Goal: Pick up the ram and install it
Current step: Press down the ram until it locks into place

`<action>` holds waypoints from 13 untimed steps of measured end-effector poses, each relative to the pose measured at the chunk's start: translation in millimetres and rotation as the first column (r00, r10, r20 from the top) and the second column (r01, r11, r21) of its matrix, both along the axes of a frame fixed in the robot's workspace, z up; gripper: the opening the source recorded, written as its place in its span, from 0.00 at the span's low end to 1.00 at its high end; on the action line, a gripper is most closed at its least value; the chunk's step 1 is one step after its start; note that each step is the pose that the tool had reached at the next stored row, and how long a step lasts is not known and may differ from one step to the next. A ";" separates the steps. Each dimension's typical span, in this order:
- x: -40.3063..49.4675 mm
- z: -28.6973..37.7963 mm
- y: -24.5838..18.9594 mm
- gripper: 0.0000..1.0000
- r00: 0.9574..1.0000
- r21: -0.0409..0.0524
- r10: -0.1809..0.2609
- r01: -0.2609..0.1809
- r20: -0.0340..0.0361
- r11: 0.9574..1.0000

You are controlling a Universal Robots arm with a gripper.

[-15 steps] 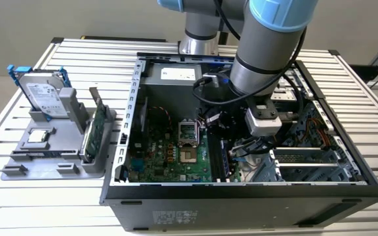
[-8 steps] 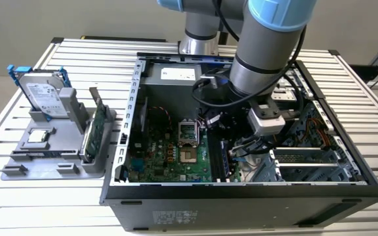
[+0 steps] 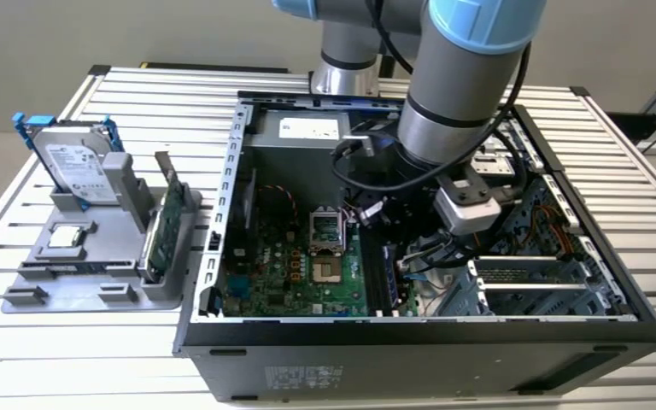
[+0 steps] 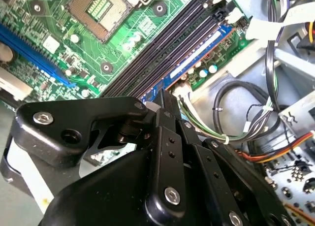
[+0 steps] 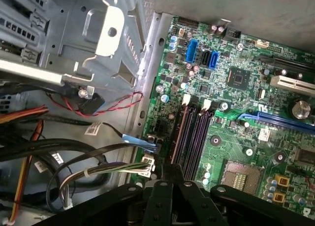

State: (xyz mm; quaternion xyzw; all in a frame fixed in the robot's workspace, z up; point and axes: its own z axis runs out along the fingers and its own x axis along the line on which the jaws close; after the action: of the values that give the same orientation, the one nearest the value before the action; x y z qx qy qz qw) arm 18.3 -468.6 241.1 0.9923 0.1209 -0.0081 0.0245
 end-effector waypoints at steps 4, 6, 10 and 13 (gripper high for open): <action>-0.4 -0.1 0.4 0.00 0.999 0.000 0.046 -0.046 0.000 0.999; -0.5 0.0 0.5 0.00 0.998 0.000 0.069 -0.069 0.000 0.998; -0.7 -0.1 0.9 0.00 0.993 0.000 0.116 -0.116 0.000 0.993; -0.9 -0.1 1.1 0.00 0.989 0.000 0.151 -0.151 0.000 0.989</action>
State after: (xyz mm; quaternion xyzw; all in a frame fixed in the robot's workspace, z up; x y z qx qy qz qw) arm 17.5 -467.6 241.0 0.9804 0.1955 -0.0063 0.0251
